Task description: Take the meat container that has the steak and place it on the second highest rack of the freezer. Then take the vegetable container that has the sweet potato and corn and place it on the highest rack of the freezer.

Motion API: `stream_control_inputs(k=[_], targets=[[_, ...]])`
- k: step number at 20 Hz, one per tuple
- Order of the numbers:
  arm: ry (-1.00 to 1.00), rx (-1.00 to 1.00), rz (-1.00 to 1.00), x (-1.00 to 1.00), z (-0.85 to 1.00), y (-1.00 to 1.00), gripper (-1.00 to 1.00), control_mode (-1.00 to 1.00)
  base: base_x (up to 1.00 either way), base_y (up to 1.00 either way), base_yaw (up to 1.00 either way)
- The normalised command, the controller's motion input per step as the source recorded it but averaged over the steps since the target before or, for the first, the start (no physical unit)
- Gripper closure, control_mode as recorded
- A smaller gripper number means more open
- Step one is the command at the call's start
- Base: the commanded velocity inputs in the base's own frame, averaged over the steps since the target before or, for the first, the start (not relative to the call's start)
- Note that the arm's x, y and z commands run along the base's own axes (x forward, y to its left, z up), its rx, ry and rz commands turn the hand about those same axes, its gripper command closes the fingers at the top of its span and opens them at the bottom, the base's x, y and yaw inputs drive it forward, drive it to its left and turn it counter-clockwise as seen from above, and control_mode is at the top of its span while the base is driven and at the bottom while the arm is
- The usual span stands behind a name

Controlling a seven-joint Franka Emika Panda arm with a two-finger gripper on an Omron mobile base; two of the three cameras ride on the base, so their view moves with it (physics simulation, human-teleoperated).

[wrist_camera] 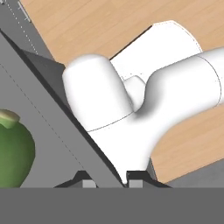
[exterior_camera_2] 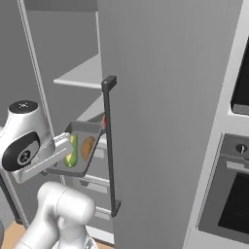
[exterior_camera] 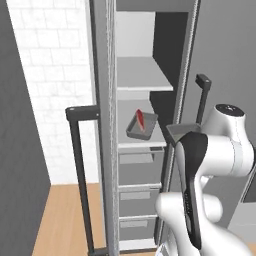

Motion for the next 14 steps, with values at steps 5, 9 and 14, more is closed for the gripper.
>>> stream_control_inputs(k=[5, 9, 14], targets=[[0.0, 0.0, 0.0, 0.0, 0.0, 0.0, 1.0, 1.0, 0.63, 0.3, 0.0], [0.0, 0.0, 0.0, 0.0, 0.0, 0.0, 1.0, 1.0, 0.53, 0.29, 0.0], [-0.05, -0.04, 0.0, 0.01, 0.1, 0.14, 1.0, -1.0, 0.0, 0.14, 0.0]])
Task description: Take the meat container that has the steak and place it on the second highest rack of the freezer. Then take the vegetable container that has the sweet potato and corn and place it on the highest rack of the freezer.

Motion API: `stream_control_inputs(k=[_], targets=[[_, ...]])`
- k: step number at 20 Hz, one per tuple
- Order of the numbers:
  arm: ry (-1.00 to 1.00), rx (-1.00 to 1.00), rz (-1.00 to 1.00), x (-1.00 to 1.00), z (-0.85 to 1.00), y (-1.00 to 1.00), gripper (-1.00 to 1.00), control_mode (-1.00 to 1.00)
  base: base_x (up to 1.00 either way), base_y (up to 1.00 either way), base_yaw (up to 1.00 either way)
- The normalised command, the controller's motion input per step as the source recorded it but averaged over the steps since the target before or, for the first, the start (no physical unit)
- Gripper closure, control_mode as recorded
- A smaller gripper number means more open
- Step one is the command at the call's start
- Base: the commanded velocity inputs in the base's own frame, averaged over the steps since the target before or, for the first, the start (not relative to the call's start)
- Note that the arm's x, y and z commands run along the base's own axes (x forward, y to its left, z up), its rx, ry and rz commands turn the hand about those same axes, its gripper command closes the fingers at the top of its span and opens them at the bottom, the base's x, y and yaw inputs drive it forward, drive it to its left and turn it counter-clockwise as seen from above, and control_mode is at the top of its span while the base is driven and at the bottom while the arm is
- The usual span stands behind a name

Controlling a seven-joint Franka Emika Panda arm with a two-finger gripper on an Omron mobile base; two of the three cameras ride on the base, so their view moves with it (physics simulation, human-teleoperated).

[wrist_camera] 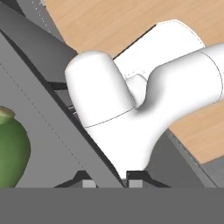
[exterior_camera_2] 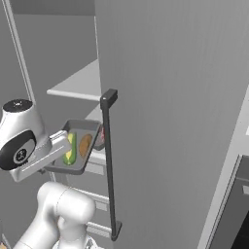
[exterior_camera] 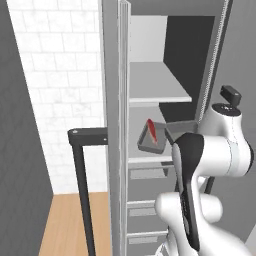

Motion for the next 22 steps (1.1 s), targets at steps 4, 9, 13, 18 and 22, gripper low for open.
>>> stream_control_inputs(k=[4, 9, 13, 18, 22], targets=[[-0.24, -0.02, 0.0, 0.27, 0.84, 0.01, 1.0, -1.0, 0.0, 0.0, 0.0], [-0.08, 0.0, 0.0, 0.44, 0.75, 0.12, 1.0, -1.0, 0.0, 0.0, 0.0], [-0.14, 0.0, 0.01, 0.94, 0.34, 0.22, 1.0, -1.0, 0.0, 0.0, 0.0], [-0.16, 0.0, 0.01, 1.0, 0.19, 0.04, 1.0, -1.0, 0.0, 0.0, 0.0], [0.0, 0.01, 0.04, 1.0, -0.16, 0.0, 1.0, -1.0, 0.0, 0.0, 0.0]])
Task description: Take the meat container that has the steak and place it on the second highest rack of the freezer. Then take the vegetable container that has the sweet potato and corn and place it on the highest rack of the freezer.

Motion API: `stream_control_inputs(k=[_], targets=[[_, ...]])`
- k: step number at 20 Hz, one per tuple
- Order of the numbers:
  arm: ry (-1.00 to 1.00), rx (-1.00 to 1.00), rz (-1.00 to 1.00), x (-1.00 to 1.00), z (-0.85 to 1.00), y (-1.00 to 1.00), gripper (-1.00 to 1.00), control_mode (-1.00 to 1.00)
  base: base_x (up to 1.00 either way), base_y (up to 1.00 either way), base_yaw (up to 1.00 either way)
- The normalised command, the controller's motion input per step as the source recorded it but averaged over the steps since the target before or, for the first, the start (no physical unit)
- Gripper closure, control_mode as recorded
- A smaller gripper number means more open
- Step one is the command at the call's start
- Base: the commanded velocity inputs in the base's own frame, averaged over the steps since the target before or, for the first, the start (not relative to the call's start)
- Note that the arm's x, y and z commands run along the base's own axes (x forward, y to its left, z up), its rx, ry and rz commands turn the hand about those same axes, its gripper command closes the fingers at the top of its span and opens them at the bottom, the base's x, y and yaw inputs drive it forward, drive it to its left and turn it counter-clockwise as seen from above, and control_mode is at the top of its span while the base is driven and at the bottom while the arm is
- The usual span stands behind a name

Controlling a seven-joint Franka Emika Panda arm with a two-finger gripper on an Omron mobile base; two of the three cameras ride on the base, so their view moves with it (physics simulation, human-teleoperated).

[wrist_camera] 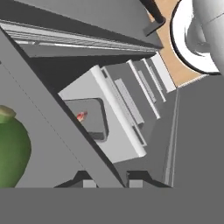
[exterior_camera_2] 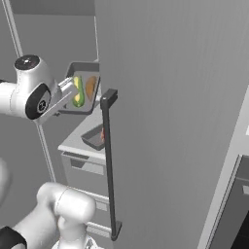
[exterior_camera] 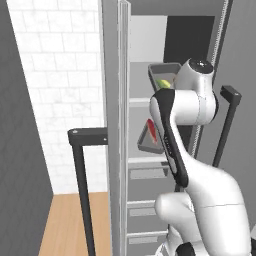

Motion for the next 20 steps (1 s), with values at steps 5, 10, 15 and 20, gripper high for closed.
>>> stream_control_inputs(k=[5, 10, 15, 20], targets=[[0.06, 0.12, -0.02, 0.98, 0.26, 0.0, 1.0, -1.0, 0.0, 0.0, 0.0], [0.26, 0.01, -0.11, 0.69, 0.28, 0.09, 1.0, -1.0, 0.0, 0.0, 0.0], [0.29, 0.0, -0.04, 0.95, -0.02, 0.06, 1.0, -1.0, 0.0, 0.0, 0.0], [0.0, -0.01, 0.0, 0.88, -0.34, 0.27, 1.0, -1.0, 0.0, 0.0, 0.0]])
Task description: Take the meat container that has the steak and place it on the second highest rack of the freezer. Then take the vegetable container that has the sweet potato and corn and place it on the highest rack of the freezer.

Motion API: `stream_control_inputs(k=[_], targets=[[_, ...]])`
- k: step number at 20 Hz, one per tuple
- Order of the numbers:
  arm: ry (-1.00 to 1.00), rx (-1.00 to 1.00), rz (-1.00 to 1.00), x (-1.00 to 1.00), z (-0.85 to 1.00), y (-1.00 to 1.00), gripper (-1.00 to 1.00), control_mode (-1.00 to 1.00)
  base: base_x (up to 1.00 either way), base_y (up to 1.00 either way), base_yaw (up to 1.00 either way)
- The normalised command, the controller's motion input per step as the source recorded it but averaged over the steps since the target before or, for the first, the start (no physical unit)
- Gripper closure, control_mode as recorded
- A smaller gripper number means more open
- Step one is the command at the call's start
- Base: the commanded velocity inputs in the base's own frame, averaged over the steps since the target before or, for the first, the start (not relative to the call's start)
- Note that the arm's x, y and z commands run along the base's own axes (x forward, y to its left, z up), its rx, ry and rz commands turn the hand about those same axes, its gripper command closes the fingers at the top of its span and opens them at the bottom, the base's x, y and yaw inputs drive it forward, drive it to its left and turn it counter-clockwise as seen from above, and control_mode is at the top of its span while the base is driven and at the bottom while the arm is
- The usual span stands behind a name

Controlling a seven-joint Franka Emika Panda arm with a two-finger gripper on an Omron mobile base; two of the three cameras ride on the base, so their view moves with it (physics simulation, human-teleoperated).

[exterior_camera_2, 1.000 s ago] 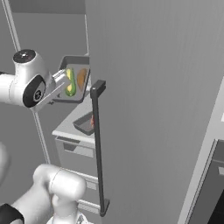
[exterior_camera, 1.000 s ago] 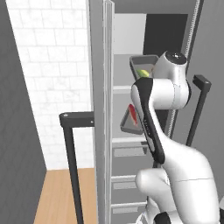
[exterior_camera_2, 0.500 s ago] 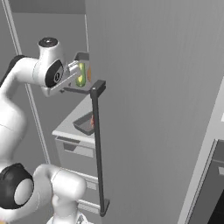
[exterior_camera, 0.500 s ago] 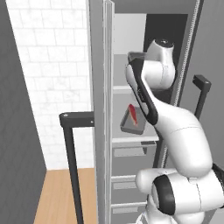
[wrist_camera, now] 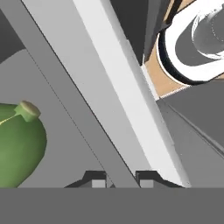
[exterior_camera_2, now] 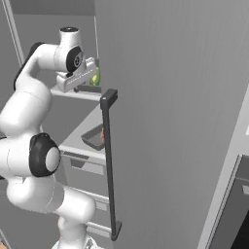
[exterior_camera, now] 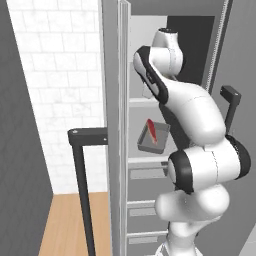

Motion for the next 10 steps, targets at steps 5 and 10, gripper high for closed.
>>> stream_control_inputs(k=[5, 10], targets=[[0.0, -0.02, -0.03, 0.84, -0.54, 0.28, 1.0, -1.0, 0.0, 0.0, 0.0], [0.01, 0.0, -0.09, 0.39, -0.74, 0.16, 1.0, -1.0, 0.0, 0.0, 0.0]])
